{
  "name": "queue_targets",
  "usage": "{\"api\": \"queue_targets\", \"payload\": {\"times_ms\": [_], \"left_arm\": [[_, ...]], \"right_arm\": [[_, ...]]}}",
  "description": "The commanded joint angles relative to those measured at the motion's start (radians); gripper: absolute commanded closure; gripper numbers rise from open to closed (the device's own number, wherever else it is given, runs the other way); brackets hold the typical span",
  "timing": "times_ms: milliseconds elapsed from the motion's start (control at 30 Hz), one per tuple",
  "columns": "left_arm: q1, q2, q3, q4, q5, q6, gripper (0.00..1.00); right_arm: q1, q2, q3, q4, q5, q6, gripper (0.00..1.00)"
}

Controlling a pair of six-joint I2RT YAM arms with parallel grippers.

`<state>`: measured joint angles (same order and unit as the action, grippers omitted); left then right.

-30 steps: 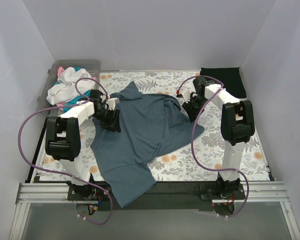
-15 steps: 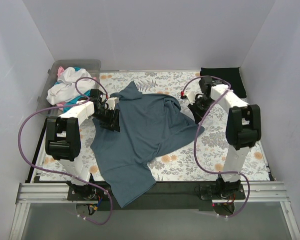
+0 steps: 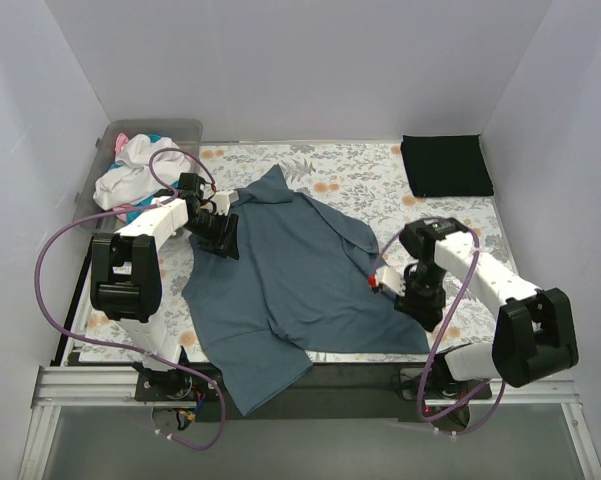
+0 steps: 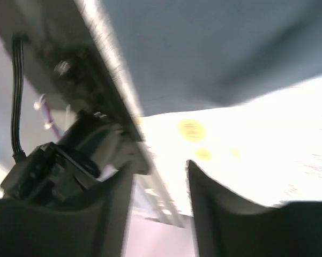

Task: Fold and stack the t-shirts
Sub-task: Flatten the tshirt out

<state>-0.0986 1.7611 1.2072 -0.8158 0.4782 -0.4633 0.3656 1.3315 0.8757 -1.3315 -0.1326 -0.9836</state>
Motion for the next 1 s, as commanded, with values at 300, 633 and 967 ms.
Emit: {"api": "queue_targets", "payload": {"times_ms": [300, 633, 967], "left_arm": [[0.007, -0.095, -0.044, -0.022, -0.041, 0.041, 0.54], [0.007, -0.098, -0.169, 0.006, -0.11, 0.063, 0.61], [0.02, -0.152, -0.236, -0.059, -0.148, 0.153, 0.64]], "right_arm": [[0.009, 0.492, 0.572, 0.253, -0.253, 0.276, 0.68], [0.018, 0.549, 0.425, 0.377, -0.239, 0.33, 0.7], [0.012, 0.356, 0.416, 0.339, -0.305, 0.299, 0.65]]}}
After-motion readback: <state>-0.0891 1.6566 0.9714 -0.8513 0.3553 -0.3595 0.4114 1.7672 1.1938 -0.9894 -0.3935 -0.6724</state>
